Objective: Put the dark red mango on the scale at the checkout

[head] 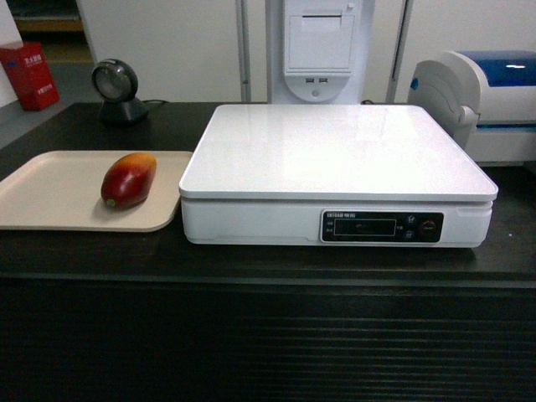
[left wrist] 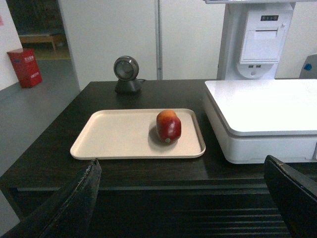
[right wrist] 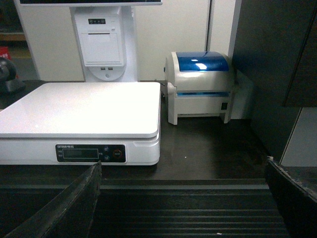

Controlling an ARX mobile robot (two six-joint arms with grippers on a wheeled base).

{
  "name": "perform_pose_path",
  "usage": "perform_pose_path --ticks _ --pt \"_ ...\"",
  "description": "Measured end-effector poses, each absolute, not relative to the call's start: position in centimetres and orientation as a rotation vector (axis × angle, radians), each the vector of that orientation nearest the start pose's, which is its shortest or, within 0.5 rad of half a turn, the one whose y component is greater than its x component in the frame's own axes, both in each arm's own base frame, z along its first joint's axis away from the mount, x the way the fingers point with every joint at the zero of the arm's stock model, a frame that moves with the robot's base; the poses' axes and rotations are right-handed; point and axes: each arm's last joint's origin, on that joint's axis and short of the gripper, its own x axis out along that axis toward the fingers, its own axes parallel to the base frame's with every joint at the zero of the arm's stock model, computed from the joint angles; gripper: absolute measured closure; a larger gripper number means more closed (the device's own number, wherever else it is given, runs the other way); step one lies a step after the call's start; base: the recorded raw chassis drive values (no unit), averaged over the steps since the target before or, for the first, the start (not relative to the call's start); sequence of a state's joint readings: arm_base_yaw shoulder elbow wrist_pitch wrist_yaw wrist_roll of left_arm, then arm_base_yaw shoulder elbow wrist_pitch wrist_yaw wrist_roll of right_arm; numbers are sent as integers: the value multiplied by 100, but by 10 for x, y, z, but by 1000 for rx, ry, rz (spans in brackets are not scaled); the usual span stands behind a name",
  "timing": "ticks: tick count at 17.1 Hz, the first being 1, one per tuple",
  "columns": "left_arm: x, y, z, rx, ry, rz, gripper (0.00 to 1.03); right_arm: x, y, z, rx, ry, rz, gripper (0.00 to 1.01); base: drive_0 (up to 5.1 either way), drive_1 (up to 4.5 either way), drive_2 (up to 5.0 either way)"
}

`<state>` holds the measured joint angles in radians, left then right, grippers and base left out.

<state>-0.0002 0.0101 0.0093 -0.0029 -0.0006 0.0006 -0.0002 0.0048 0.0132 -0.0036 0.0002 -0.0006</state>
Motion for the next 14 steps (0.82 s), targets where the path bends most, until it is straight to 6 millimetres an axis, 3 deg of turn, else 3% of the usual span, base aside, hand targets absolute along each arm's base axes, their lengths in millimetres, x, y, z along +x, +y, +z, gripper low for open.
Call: perform_pose_path --ticks 4,8,11,14 --pt "98 0 165 -5 15 7 5 97 0 167 -1 -5 0 3 0 0 0" --pt "98 -1 163 -78 179 110 5 97 0 167 -1 -5 -2 3 0 0 0" --pt "106 9 164 -226 221 243 5 97 0 167 -1 -5 -1 3 0 0 0" --pt "123 19 169 -270 181 221 5 97 0 167 -1 -5 0 3 0 0 0"
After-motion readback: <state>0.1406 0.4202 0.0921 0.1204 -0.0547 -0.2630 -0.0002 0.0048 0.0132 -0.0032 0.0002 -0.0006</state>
